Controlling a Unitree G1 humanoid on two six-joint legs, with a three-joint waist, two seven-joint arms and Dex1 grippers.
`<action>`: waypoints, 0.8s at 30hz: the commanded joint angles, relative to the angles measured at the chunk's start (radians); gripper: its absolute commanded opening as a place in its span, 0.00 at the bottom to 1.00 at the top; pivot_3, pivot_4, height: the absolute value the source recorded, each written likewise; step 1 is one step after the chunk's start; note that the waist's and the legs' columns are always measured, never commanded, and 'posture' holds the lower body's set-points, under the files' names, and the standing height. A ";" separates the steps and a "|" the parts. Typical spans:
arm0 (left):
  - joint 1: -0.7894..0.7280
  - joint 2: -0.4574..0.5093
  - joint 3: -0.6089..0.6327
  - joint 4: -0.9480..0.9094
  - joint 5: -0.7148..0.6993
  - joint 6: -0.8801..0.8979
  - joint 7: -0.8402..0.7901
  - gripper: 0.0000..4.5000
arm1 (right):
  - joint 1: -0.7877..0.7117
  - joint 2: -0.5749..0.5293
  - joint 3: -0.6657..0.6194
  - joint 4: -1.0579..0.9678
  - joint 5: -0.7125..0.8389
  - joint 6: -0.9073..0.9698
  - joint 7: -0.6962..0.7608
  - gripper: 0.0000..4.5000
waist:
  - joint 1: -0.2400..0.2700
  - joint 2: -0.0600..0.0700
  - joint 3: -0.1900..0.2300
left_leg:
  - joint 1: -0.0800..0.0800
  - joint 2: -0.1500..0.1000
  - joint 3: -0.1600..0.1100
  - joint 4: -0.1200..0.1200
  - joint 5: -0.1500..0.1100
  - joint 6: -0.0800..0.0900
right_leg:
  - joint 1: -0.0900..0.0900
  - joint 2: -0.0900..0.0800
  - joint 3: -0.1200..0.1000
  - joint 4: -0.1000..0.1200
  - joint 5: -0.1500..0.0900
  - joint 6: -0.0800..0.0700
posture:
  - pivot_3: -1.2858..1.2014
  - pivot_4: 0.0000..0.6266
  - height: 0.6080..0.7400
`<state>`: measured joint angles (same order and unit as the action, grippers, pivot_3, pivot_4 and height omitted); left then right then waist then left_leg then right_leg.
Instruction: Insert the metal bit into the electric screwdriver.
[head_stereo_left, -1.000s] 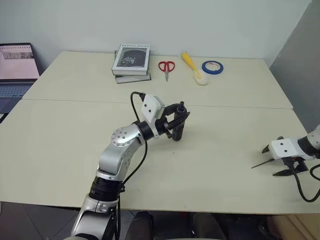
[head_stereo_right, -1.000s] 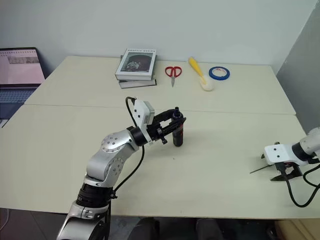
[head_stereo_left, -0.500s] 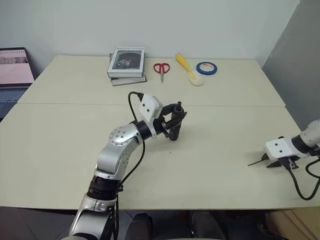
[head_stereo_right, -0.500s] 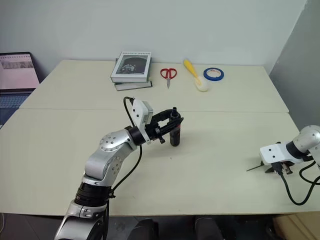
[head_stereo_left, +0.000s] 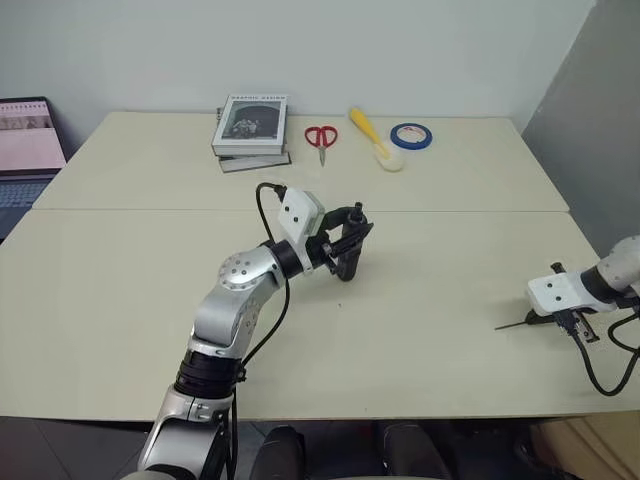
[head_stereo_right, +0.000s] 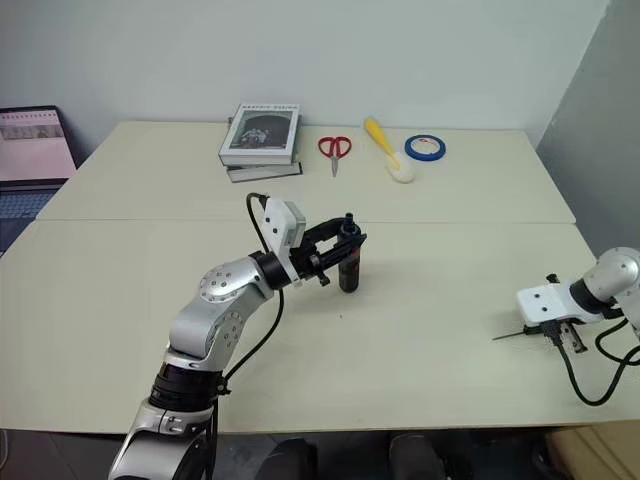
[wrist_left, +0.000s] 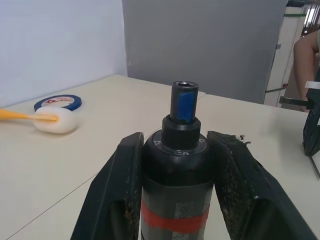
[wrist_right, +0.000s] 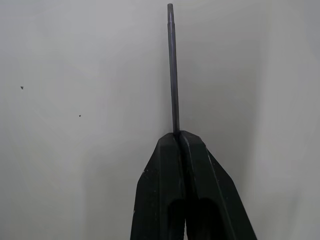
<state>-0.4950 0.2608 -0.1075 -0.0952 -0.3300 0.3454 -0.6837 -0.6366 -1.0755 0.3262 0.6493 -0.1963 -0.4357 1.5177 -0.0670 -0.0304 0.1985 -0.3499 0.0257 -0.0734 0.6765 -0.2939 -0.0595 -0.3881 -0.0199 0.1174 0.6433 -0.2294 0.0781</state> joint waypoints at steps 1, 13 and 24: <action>-0.053 -0.002 0.029 -0.024 -0.031 0.022 0.007 0.36 | 0.007 -0.036 -0.098 -0.115 0.111 0.111 0.028 0.00 | -0.001 0.001 0.001 | 0.000 0.000 0.000 0.000 0.000 0.000 | 0.000 0.000 0.001 0.000 0.000 0.000 | 0.52 0.24 1.00; -0.126 -0.030 0.060 -0.091 -0.087 0.120 0.072 0.36 | 0.251 0.009 -0.507 -0.688 0.619 0.909 -0.192 0.00 | 0.012 0.001 0.001 | -0.018 -0.001 -0.003 -0.001 0.000 0.000 | -0.016 0.000 -0.001 0.000 0.004 0.003 | 0.52 0.24 1.00; -0.088 -0.044 0.020 -0.178 -0.102 0.174 0.098 0.36 | 0.193 0.270 -0.715 -1.025 0.997 1.326 -0.653 0.00 | 0.011 0.001 0.002 | -0.019 -0.001 -0.003 -0.001 0.000 0.000 | -0.017 0.001 -0.002 -0.001 0.002 0.007 | 0.52 0.24 1.00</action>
<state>-0.5836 0.2237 -0.0793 -0.2052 -0.4193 0.5292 -0.5870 -0.4150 -0.8148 -0.3433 -0.3204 0.7430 0.8673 0.9303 -0.0559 -0.0295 0.2002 -0.3687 0.0250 -0.0766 0.6758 -0.2941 -0.0594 -0.4050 -0.0192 0.1157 0.6427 -0.2272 0.0852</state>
